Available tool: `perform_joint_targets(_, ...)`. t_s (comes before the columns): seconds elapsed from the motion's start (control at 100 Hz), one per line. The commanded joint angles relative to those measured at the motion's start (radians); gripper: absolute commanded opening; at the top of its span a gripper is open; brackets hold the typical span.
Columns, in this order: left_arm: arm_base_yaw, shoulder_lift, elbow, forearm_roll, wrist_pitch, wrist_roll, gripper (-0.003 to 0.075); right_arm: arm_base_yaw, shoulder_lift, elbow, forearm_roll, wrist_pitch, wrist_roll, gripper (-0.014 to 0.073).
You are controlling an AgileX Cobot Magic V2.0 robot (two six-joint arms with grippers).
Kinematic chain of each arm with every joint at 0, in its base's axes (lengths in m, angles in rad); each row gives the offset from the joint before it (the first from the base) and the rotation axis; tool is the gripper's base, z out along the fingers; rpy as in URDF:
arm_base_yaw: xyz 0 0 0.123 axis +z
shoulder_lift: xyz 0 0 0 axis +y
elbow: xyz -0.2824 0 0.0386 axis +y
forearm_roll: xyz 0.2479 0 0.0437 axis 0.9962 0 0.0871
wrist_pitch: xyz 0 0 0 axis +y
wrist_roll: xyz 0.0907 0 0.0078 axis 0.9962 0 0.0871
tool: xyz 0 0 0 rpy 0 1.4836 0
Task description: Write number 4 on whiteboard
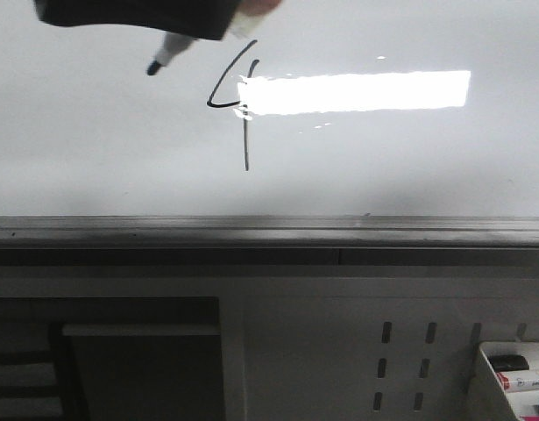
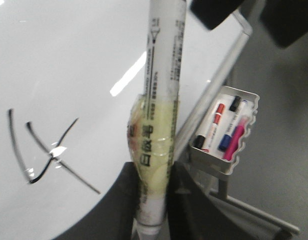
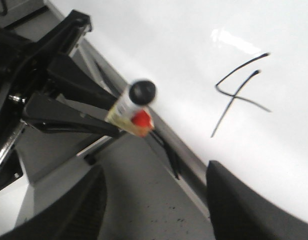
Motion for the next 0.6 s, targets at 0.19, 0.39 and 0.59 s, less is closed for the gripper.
perform_joint_targets(0.19,0.001,-0.161,0.083,-0.328,-0.445,-0.027,-0.002,-0.175,-0.161,0.042,0.002,-0.047,-0.001,0.0395)
perform_joint_targets(0.39,0.001,-0.068,0.069,-0.256,-0.538,-0.11,-0.002,-0.177,-0.19,0.082,0.036,-0.063,-0.001,0.0395)
perform_joint_targets(0.59,0.001,0.083,0.004,-0.212,-0.636,-0.178,-0.002,-0.177,-0.19,0.082,0.036,-0.059,-0.001,0.0395)
